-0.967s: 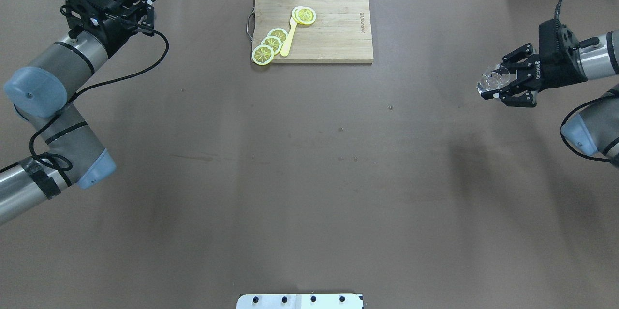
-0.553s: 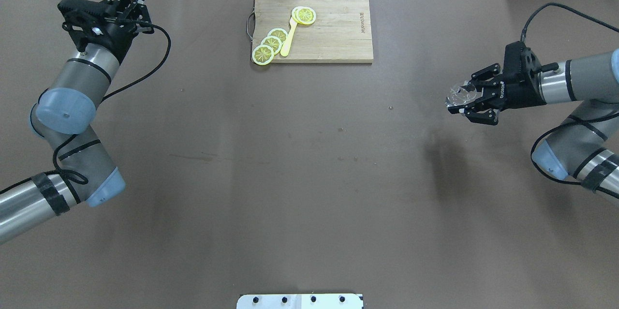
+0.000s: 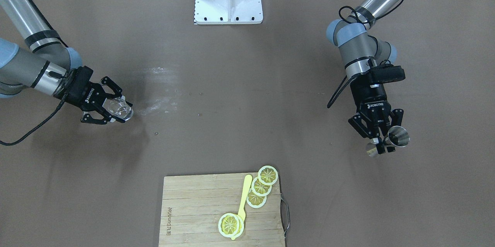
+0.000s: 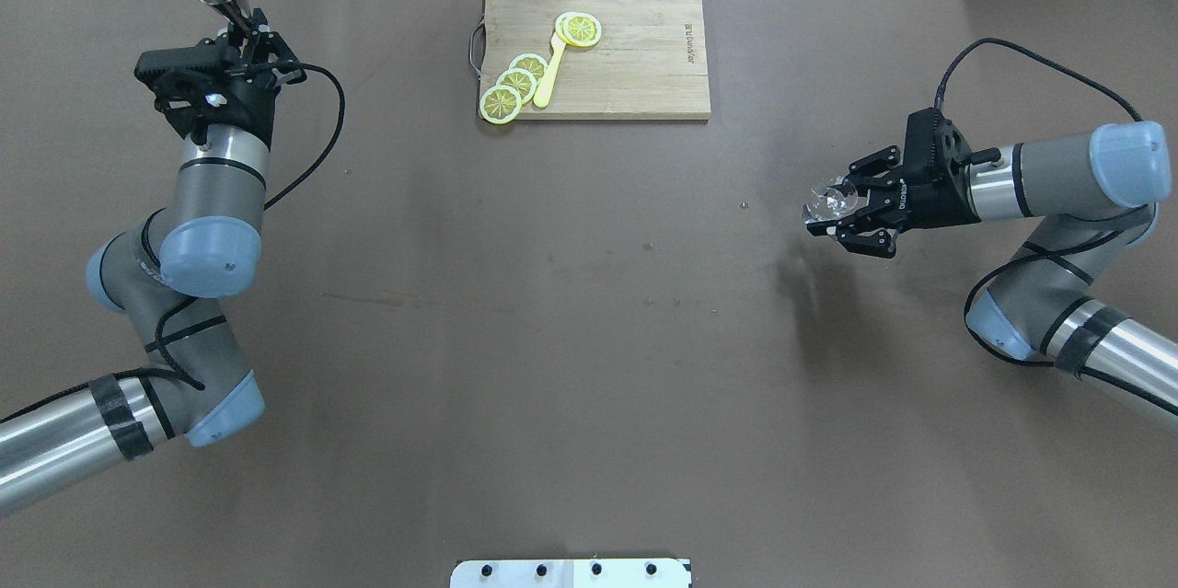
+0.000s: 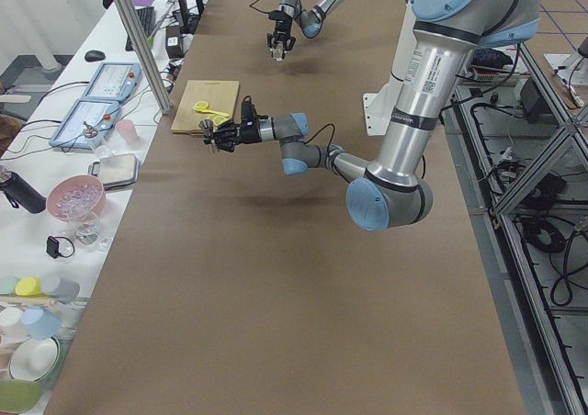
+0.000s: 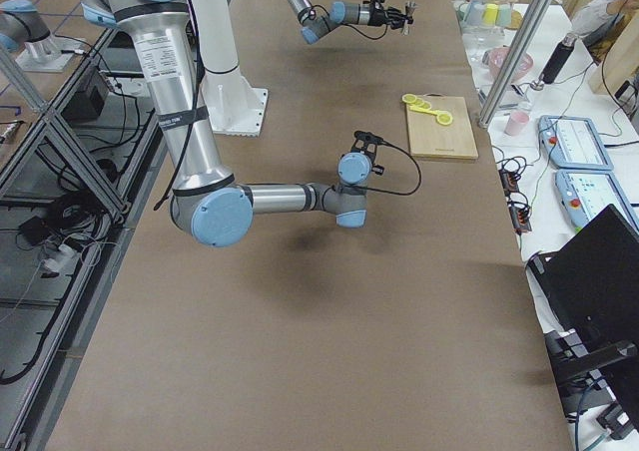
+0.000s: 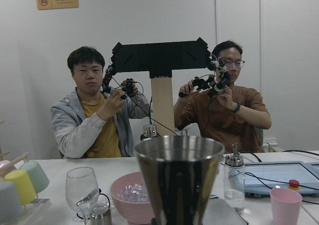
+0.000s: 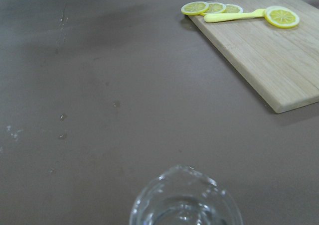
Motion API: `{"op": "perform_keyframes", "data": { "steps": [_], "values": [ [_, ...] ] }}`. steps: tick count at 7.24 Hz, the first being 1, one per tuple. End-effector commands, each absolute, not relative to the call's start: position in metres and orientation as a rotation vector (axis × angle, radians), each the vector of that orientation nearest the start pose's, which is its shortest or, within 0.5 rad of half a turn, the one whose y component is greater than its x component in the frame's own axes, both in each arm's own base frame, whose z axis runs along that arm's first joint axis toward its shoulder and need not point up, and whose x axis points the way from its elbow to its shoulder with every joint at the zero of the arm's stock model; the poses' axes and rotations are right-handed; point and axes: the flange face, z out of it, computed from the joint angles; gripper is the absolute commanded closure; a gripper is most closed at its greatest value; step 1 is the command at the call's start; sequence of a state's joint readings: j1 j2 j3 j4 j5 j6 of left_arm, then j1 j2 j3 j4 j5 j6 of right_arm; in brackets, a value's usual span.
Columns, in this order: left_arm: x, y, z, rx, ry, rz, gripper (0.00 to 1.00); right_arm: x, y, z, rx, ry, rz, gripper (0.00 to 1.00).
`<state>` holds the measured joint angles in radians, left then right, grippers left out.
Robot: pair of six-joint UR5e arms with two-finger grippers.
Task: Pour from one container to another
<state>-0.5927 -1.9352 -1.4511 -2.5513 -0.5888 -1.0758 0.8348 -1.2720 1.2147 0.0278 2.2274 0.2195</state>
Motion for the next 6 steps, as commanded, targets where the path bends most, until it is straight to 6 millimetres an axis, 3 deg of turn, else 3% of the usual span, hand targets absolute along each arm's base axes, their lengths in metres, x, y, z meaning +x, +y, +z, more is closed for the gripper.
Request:
{"op": "perform_keyframes", "data": {
  "steps": [1, 3, 6],
  "values": [
    [0.390, -0.501, 0.378, 1.276, 0.454, -0.726, 1.00, -0.362, -0.486, 0.496, 1.105, -1.216, -0.990, 1.00],
    [0.399, -0.493, 0.384, 1.296, 0.456, -0.840, 1.00, -0.363, -0.483, 0.506, 1.135, -1.194, -1.102, 1.00],
    [0.435, -0.470, 0.422, 1.281, 0.430, -0.958, 1.00, -0.367, -0.487, 0.518, 1.143, -1.162, -1.133, 1.00]
  ]
}}
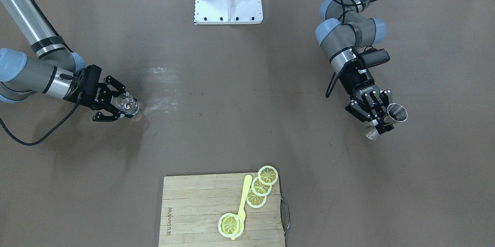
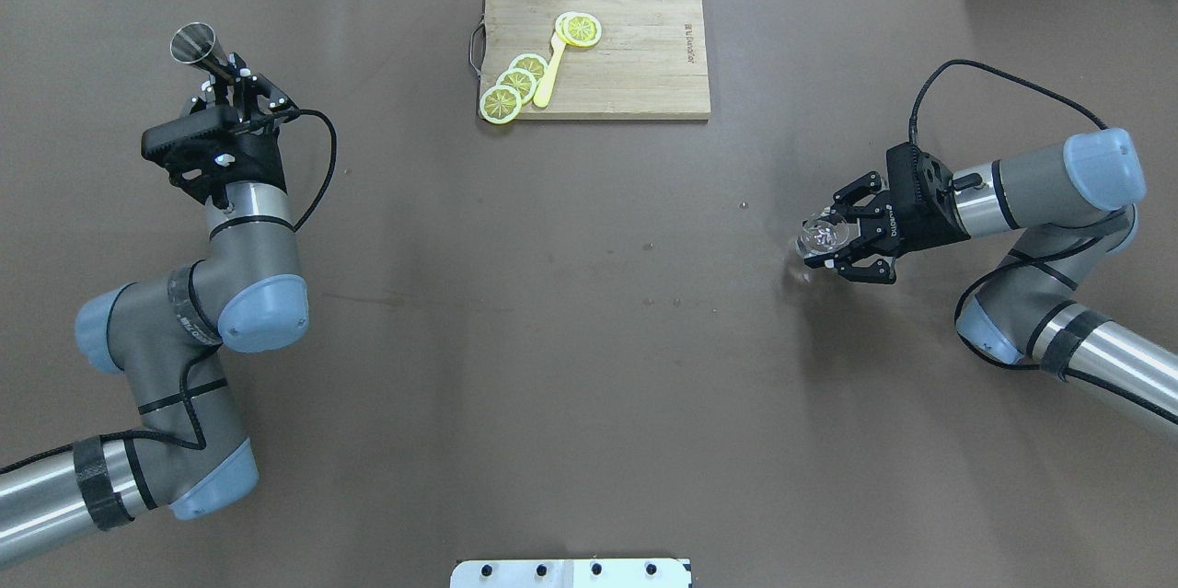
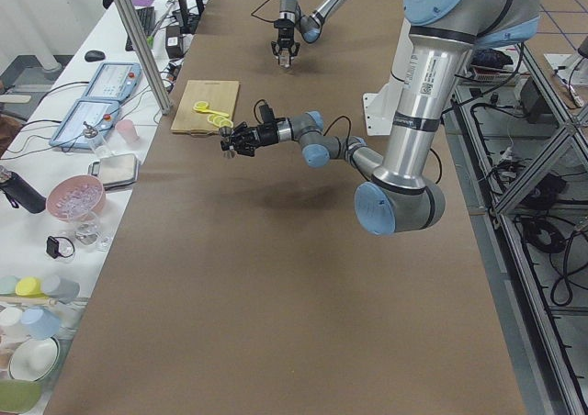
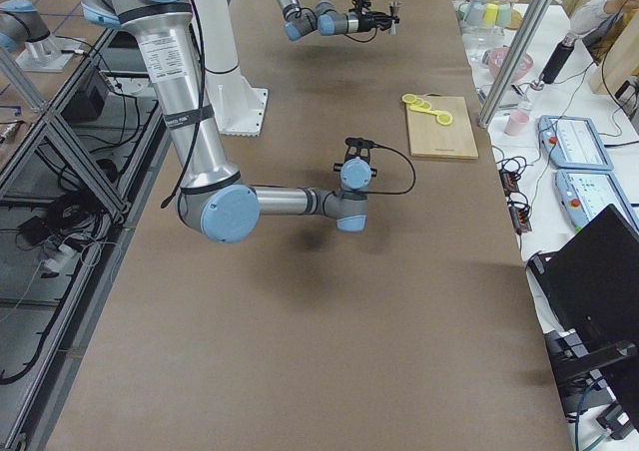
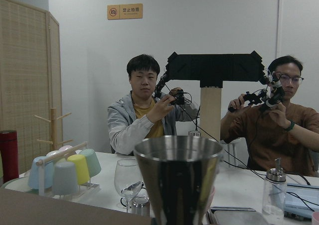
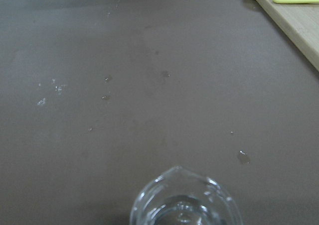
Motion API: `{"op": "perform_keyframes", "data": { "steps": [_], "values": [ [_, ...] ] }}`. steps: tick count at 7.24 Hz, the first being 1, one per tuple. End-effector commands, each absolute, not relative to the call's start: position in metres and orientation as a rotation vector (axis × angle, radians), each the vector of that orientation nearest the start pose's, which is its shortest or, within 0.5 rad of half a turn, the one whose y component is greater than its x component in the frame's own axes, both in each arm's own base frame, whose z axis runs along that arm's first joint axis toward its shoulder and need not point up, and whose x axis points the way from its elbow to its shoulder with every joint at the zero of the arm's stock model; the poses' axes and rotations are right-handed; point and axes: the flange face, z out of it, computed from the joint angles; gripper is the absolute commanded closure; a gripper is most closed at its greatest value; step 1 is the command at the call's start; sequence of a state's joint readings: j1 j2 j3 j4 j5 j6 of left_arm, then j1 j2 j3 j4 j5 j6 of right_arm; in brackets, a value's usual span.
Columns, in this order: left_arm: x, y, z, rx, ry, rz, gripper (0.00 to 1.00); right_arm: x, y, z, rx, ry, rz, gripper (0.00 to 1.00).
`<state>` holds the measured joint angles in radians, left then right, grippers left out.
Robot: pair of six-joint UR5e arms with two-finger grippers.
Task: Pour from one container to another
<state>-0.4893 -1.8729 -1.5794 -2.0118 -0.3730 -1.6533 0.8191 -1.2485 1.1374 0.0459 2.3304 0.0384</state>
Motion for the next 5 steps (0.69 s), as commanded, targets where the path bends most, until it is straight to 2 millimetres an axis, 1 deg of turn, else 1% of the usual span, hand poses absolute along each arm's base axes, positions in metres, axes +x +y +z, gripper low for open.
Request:
{"op": "perform_keyframes", "data": {
  "steps": [1, 2, 3, 4, 5],
  "values": [
    [0.438, -0.466, 0.431, 1.276, 0.416, -0.943, 1.00, -0.366, -0.490, 0.517, 1.147, -1.158, -1.129, 1.00],
    [0.436, -0.465, 0.443, 1.275, 0.386, -0.933, 1.00, -0.367, -0.491, 0.517, 1.152, -1.148, -1.120, 1.00],
    [0.437, -0.465, 0.456, 1.265, 0.360, -0.984, 1.00, -0.364, -0.496, 0.515, 1.161, -1.135, -1.107, 1.00],
    [0.435, -0.466, 0.465, 1.303, 0.330, -1.028, 1.00, -0.363, -0.500, 0.513, 1.177, -1.116, -1.088, 1.00],
    [0.436, -0.466, 0.469, 1.304, 0.322, -1.027, 1.00, -0.363, -0.503, 0.513, 1.187, -1.100, -1.072, 1.00]
  ]
}}
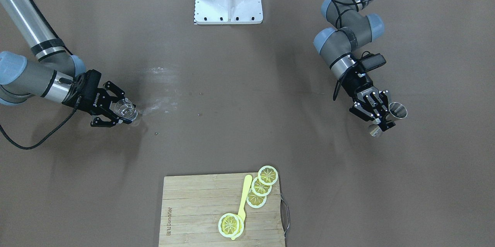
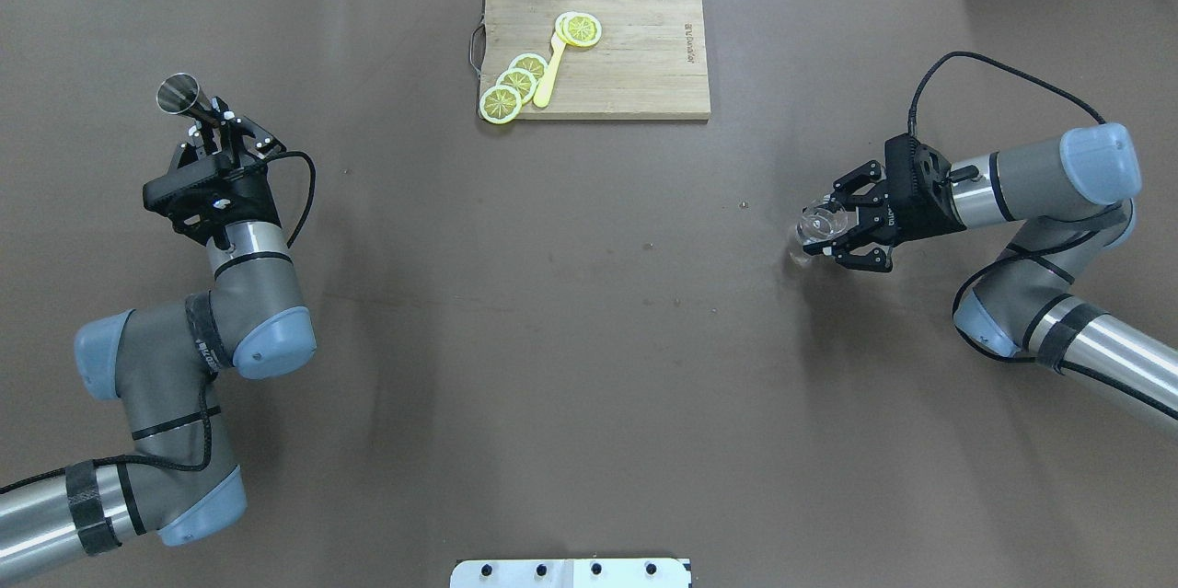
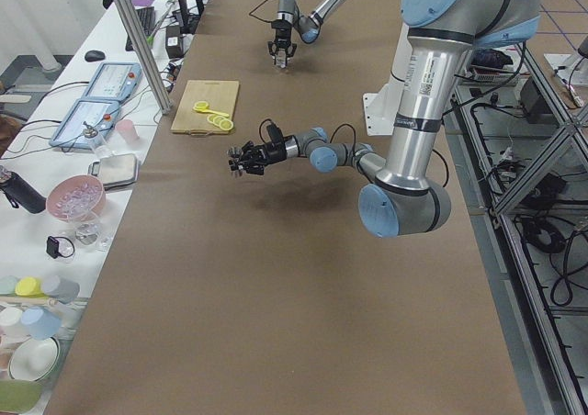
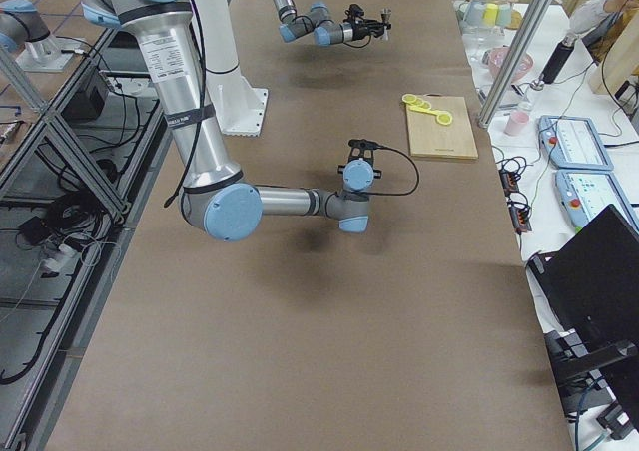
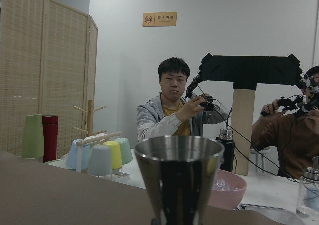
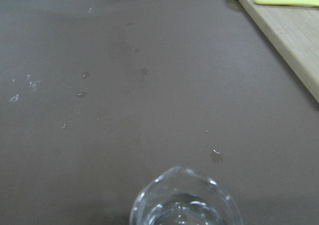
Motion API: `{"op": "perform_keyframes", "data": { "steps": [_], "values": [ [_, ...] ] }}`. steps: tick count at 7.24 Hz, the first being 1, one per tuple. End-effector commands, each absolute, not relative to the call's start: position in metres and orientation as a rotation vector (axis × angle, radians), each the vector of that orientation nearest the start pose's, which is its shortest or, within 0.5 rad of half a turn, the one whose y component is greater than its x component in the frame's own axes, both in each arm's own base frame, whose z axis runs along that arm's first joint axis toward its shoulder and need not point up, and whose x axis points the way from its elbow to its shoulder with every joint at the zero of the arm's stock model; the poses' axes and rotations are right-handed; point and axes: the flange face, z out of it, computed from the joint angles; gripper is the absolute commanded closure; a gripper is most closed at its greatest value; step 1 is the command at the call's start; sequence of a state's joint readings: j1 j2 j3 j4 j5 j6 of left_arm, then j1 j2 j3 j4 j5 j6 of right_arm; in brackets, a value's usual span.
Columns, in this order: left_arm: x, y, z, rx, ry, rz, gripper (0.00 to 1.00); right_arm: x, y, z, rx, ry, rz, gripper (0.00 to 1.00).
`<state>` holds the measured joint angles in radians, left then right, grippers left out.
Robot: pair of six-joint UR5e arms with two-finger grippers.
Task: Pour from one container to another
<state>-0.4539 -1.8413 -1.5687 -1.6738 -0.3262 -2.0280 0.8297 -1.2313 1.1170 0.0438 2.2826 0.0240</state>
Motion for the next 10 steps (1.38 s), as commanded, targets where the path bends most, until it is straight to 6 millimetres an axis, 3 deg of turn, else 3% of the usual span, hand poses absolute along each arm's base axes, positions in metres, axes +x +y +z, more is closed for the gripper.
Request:
{"op": "perform_keyframes", "data": {
  "steps": [1, 6, 9, 10],
  "values": [
    [0.442, -0.462, 0.476, 1.306, 0.315, -1.013, 1.00, -0.364, -0.503, 0.514, 1.187, -1.095, -1.067, 1.00],
    [0.448, -0.453, 0.494, 1.319, 0.286, -1.036, 1.00, -0.369, -0.504, 0.519, 1.175, -1.090, -1.065, 1.00],
    [0.471, -0.430, 0.500, 1.311, 0.293, -0.976, 1.00, -0.374, -0.505, 0.521, 1.163, -1.092, -1.056, 1.00],
    [0.477, -0.424, 0.500, 1.308, 0.300, -0.965, 1.00, -0.376, -0.508, 0.521, 1.162, -1.091, -1.056, 0.86]
  ]
}}
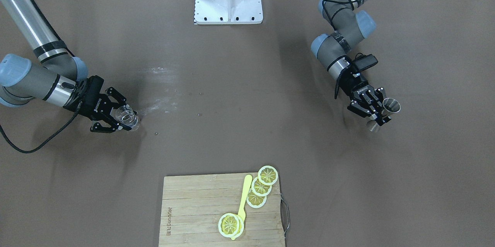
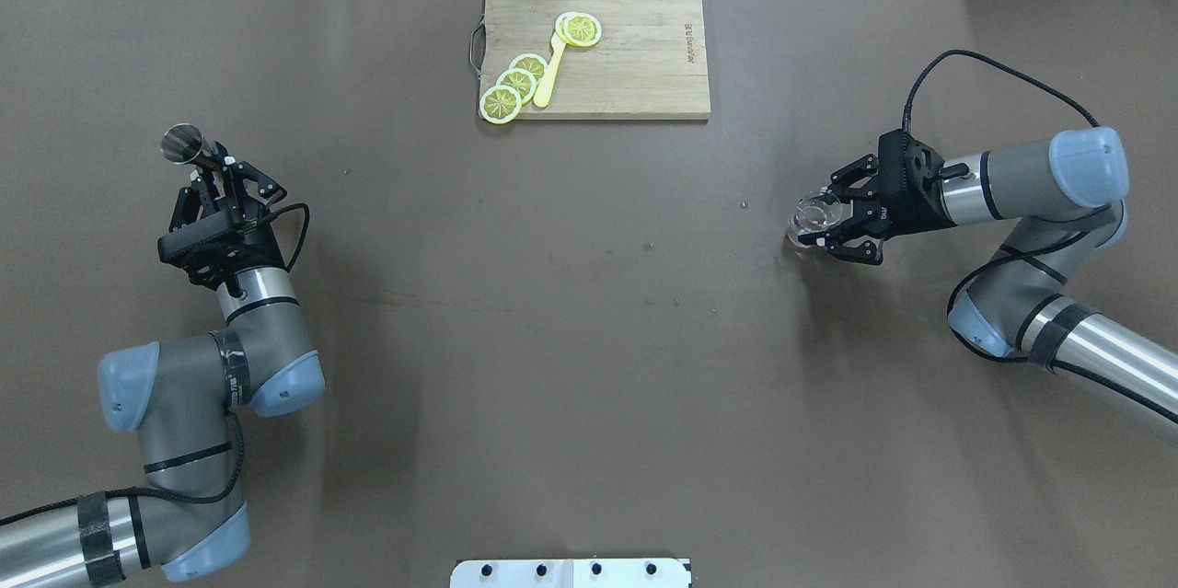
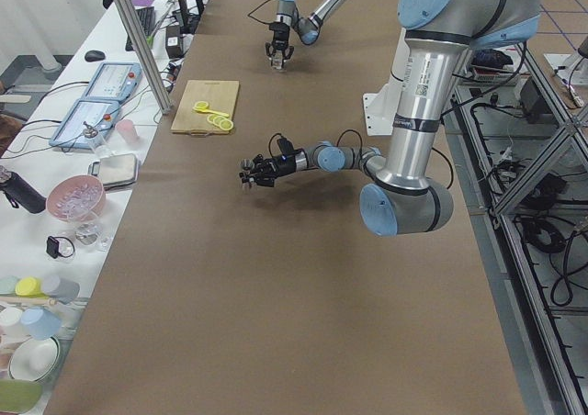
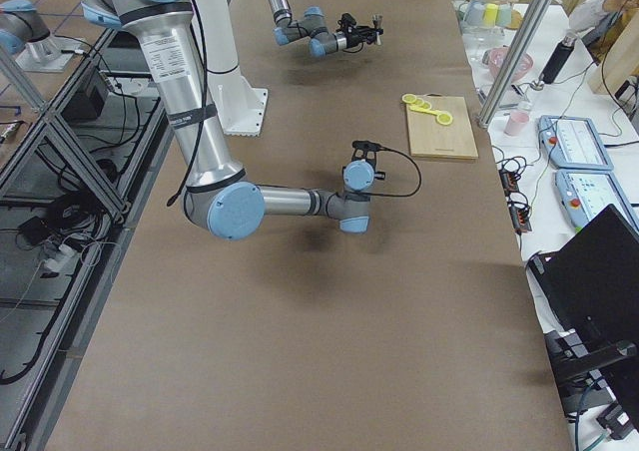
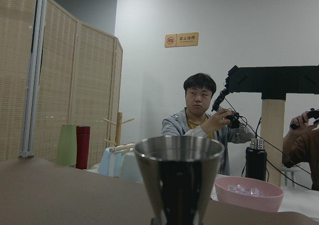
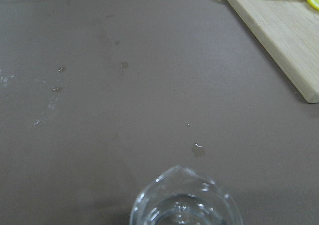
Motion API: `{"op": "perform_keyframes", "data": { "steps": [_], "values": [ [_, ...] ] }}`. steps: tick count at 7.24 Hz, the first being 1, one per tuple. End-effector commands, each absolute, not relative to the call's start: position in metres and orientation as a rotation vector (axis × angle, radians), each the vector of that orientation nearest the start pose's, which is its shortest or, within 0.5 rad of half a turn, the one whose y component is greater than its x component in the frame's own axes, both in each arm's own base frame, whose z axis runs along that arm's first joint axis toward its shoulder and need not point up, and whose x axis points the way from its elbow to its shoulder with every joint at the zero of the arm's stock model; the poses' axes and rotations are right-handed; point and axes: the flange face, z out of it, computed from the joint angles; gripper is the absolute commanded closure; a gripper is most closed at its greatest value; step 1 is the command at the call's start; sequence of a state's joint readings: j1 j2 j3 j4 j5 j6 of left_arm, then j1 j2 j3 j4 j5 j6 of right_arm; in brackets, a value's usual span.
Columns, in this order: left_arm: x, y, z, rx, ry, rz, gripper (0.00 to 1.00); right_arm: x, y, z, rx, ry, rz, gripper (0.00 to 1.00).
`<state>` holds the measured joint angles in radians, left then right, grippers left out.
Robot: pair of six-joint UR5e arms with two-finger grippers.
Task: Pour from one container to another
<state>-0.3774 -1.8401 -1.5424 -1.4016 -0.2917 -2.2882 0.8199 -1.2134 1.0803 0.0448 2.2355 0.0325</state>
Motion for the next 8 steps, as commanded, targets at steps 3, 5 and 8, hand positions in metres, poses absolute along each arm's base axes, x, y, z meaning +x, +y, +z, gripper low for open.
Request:
{"op": "perform_keyframes", "data": {
  "steps": [3, 5, 8],
  "values": [
    [0.488, -0.412, 0.500, 1.301, 0.316, -0.943, 1.00, -0.380, -0.510, 0.517, 1.170, -1.092, -1.056, 0.58],
    [0.495, -0.403, 0.500, 1.296, 0.328, -0.927, 1.00, -0.379, -0.510, 0.515, 1.176, -1.092, -1.056, 0.07],
    [0.498, -0.400, 0.502, 1.295, 0.326, -0.918, 1.00, -0.378, -0.511, 0.515, 1.178, -1.087, -1.051, 0.01]
  ]
}}
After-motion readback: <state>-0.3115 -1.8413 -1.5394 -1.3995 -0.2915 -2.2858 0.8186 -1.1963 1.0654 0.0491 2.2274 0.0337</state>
